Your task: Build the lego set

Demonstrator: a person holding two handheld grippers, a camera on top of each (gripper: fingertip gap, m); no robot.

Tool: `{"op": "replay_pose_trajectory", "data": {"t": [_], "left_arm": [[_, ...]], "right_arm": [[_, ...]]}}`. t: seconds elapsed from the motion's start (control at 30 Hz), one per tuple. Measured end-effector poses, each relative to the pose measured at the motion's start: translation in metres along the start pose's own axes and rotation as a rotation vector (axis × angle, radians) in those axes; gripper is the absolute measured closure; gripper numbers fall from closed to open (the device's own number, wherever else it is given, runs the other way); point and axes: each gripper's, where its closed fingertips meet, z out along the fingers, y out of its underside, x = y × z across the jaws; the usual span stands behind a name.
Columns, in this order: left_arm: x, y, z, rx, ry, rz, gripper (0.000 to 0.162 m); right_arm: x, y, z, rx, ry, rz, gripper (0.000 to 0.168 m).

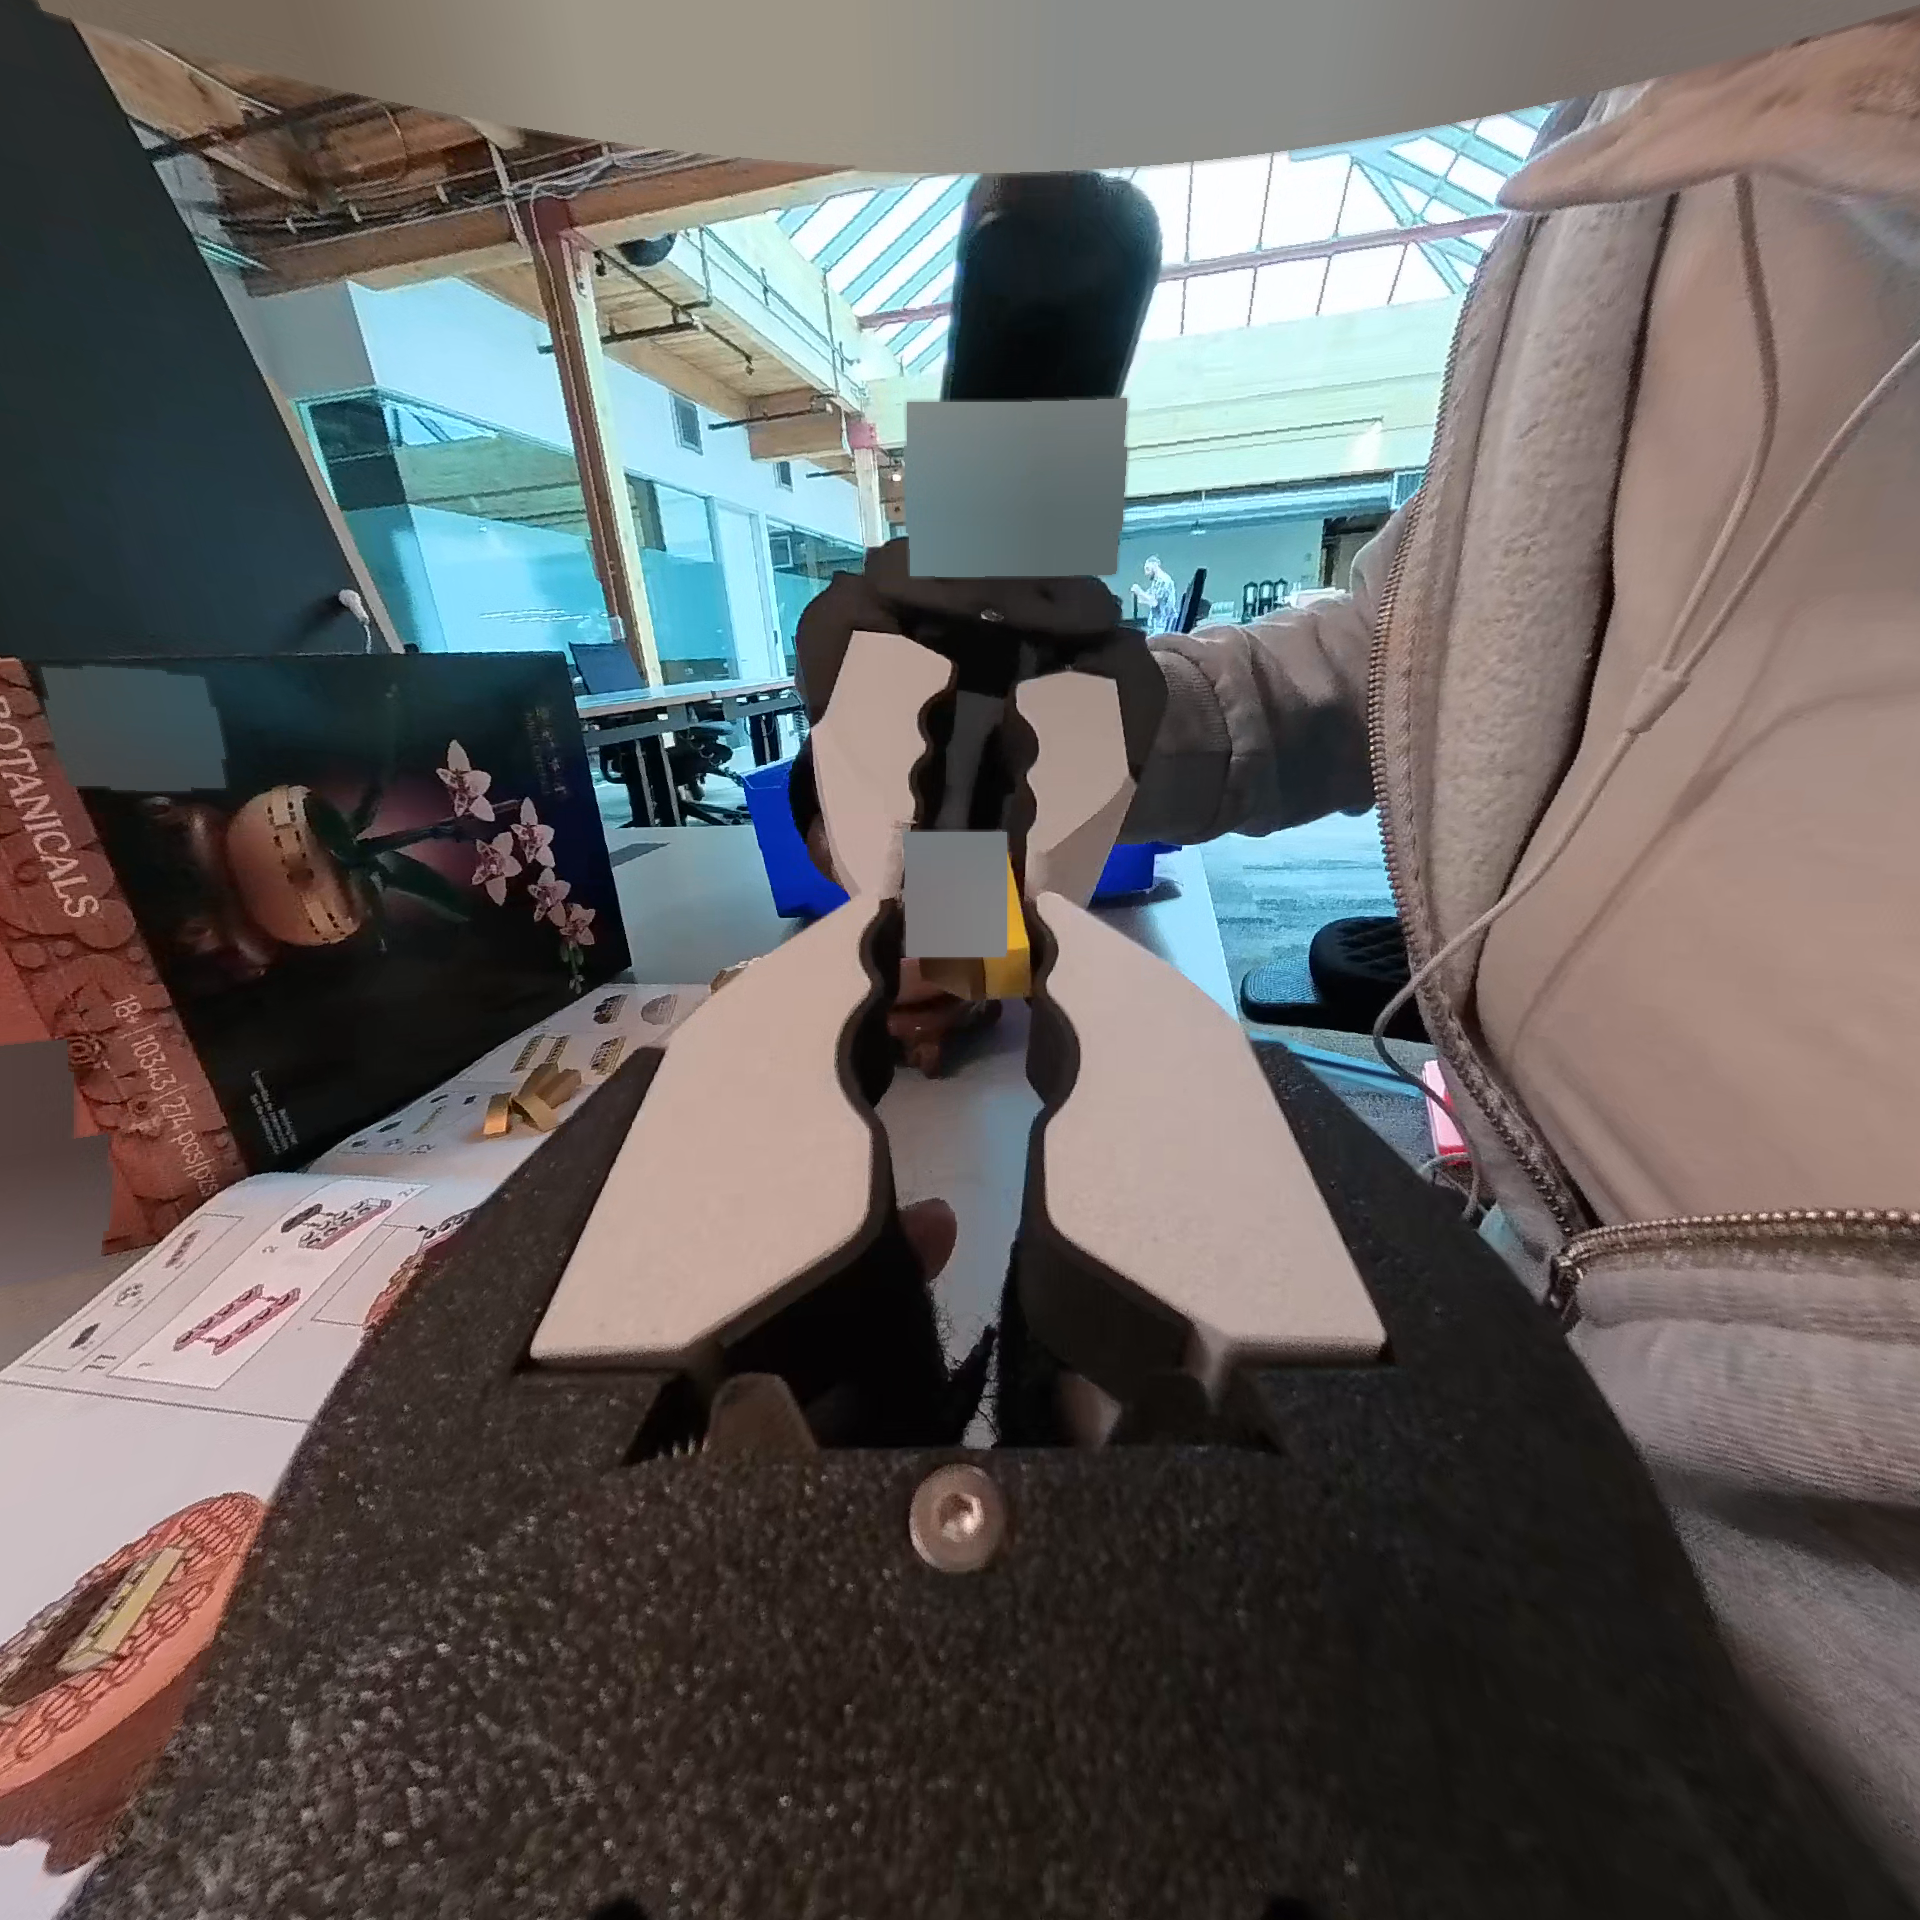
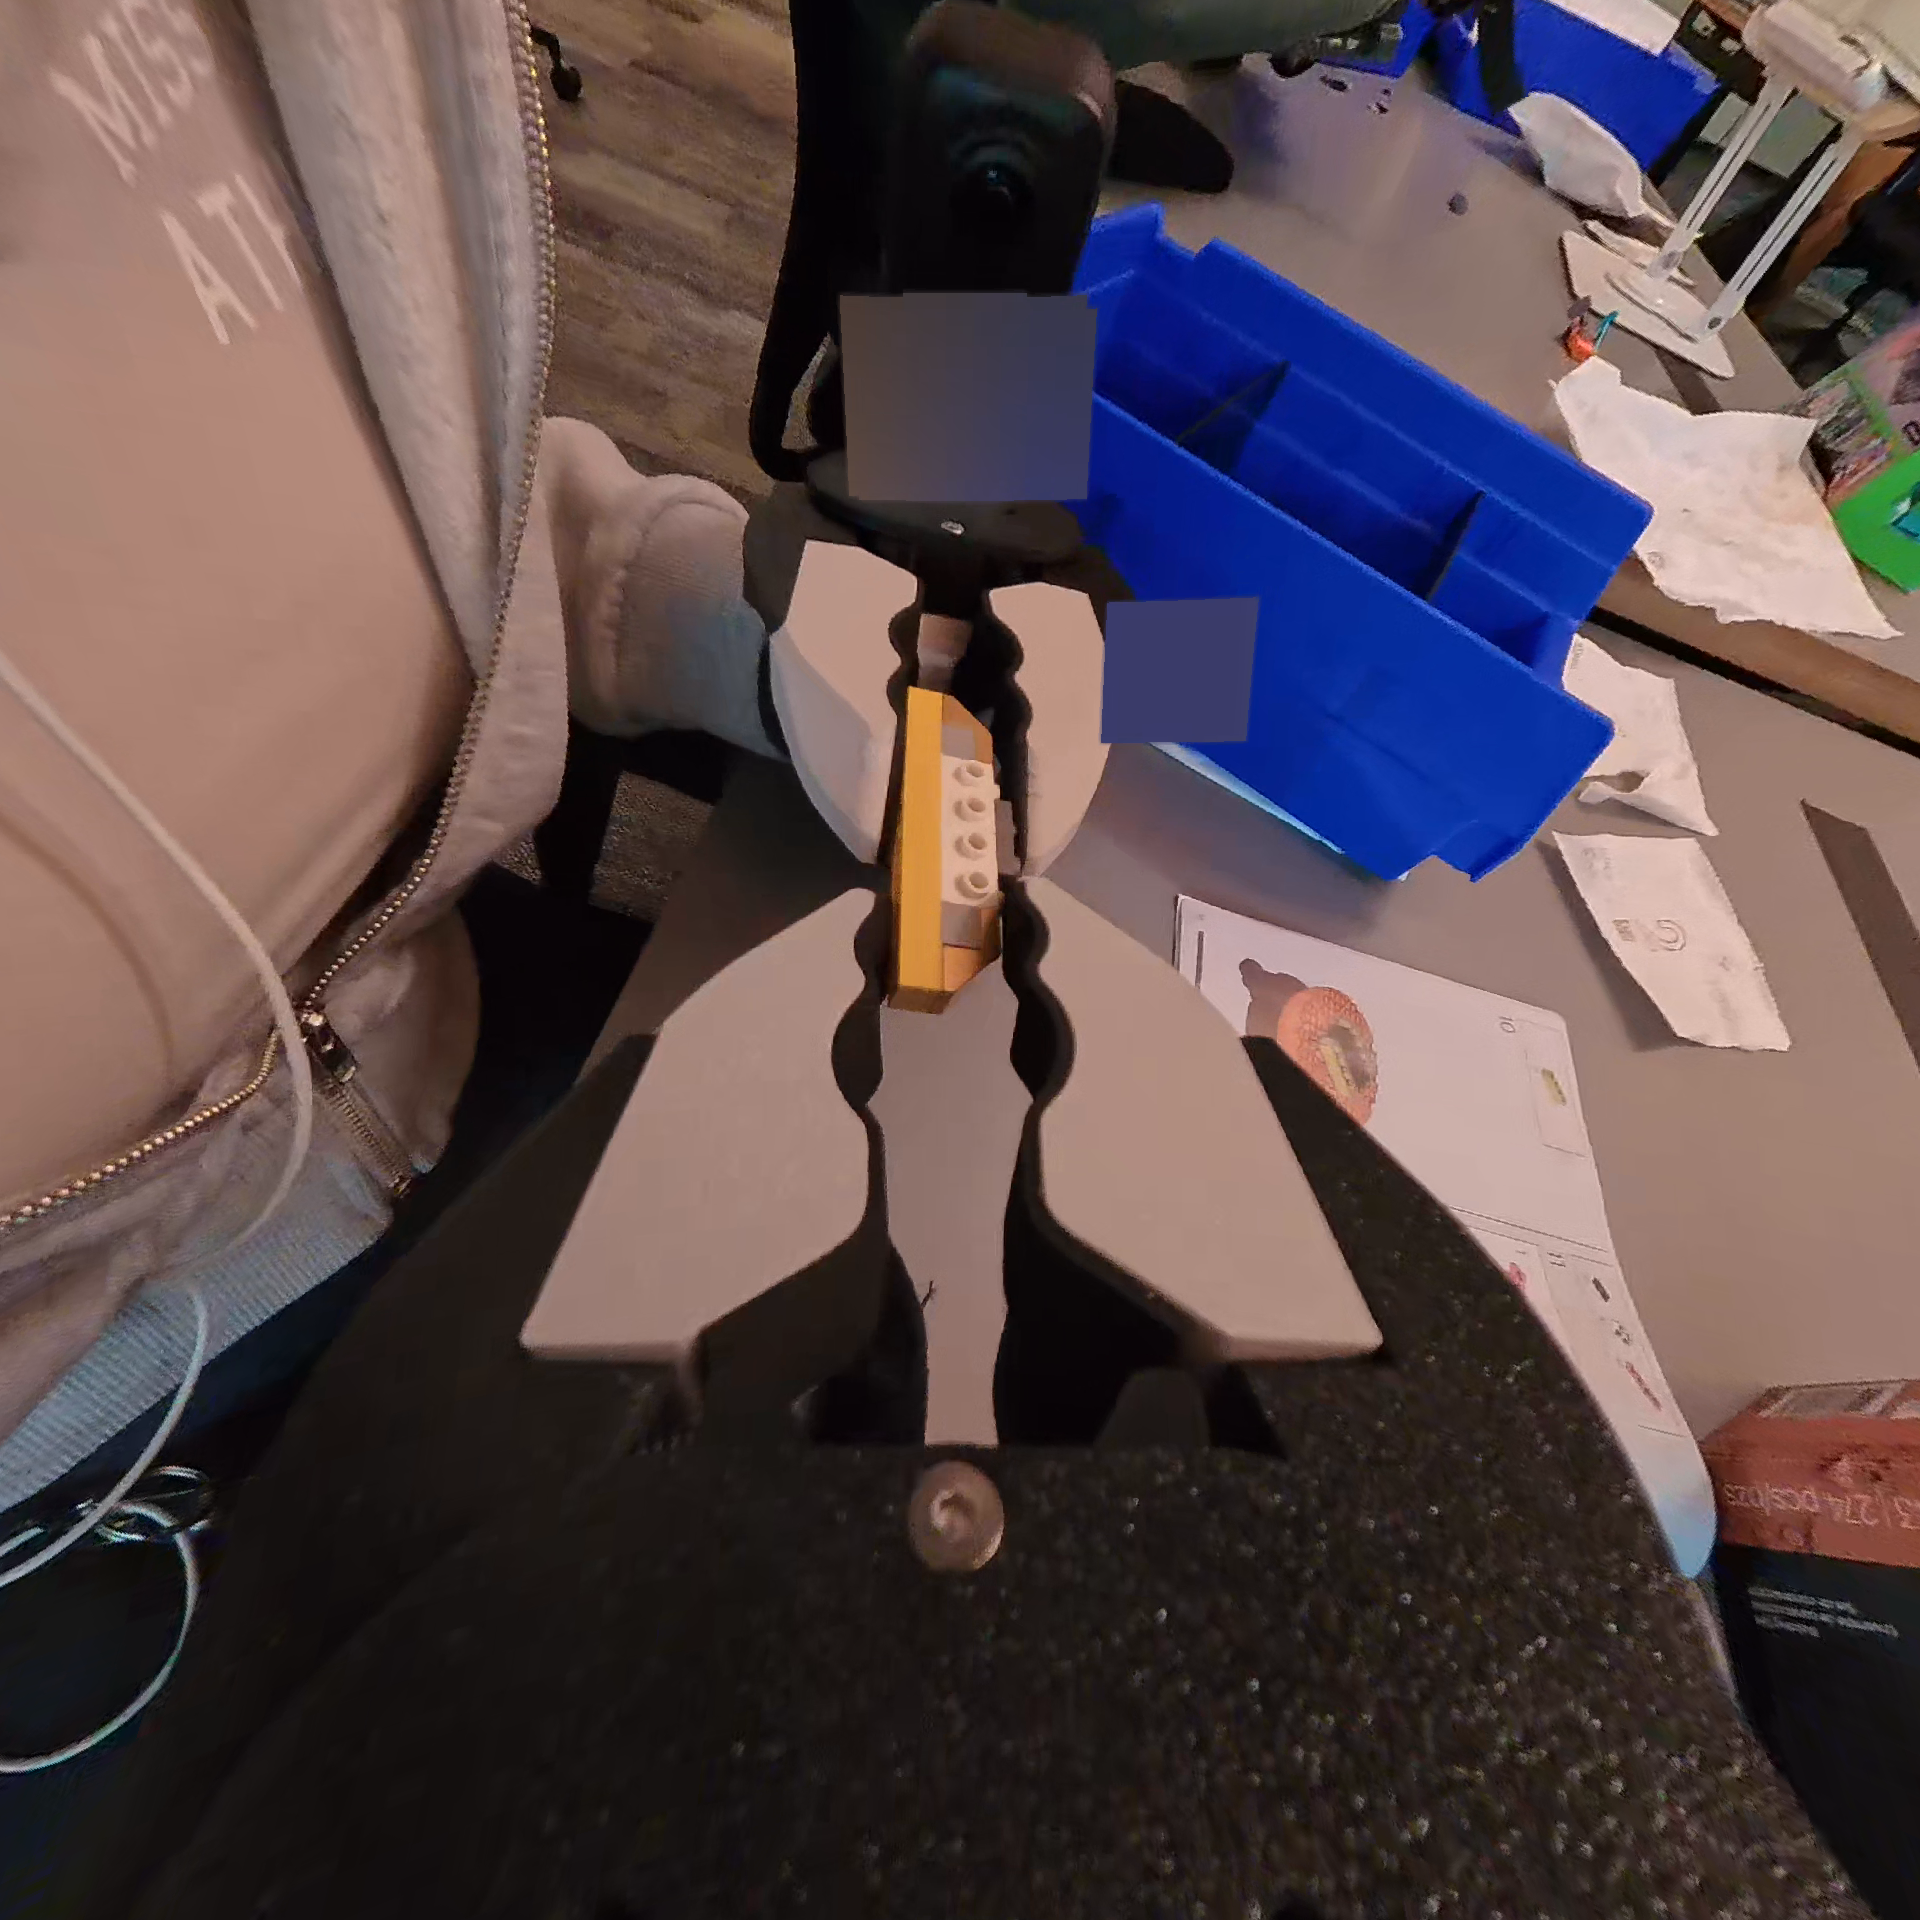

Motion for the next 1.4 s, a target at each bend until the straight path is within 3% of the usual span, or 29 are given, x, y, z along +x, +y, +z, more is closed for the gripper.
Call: {"op": "replay_pose_trajectory", "data": {"t": [0.4, 0.5, 0.6, 0.77, 0.93, 1.13, 1.23, 1.3, 1.4], "left_arm": [[0.006, 0.000, 0.004, -0.022, 0.033, -0.022, 0.139], [-0.001, -0.010, 0.003, 0.022, 0.009, -0.112, 0.121], [-0.013, -0.017, 0.003, 0.058, -0.018, -0.288, 0.119], [-0.009, -0.016, 0.016, 0.071, 0.032, -0.452, 0.142], [-0.005, -0.022, 0.020, 0.118, 0.057, -0.492, 0.155], [-0.001, -0.020, 0.025, 0.114, 0.108, -0.587, 0.155], [0.003, -0.022, 0.029, 0.138, 0.144, -0.641, 0.155], [0.003, -0.019, 0.031, 0.130, 0.144, -0.657, 0.155], [0.003, -0.016, 0.035, 0.121, 0.144, -0.687, 0.137]], "right_arm": [[-0.002, -0.001, -0.008, -0.017, 0.094, -0.092, 0.150], [0.014, 0.002, -0.017, -0.092, 0.273, -0.292, 0.150], [0.022, -0.001, -0.025, -0.197, 0.421, -0.591, 0.150], [0.024, -0.013, -0.032, -0.194, 0.519, -0.726, 0.150], [0.023, -0.015, -0.036, -0.149, 0.543, -0.690, 0.144], [0.013, -0.027, -0.038, 0.013, 0.460, -0.546, 0.130], [0.014, -0.023, -0.037, -0.023, 0.468, -0.594, 0.146], [0.012, -0.019, -0.037, -0.029, 0.429, -0.529, 0.146], [0.010, -0.015, -0.036, -0.014, 0.405, -0.445, 0.147]]}}
